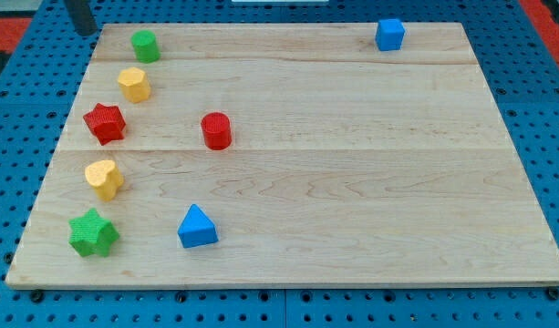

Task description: Move green circle towards center

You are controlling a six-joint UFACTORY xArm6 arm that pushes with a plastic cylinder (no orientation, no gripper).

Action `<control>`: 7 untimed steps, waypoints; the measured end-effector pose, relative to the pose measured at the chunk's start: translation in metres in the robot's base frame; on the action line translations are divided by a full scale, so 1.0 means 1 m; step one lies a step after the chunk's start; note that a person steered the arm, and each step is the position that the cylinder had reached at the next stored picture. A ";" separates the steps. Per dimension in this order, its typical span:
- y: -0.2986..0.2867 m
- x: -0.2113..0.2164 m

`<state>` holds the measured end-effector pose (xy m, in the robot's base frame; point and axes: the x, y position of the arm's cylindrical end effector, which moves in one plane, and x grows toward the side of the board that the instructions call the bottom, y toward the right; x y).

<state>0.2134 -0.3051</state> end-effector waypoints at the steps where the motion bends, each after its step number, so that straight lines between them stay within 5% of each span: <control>1: 0.001 0.015; 4: 0.107 0.049; 6: 0.066 0.013; 7: 0.119 0.007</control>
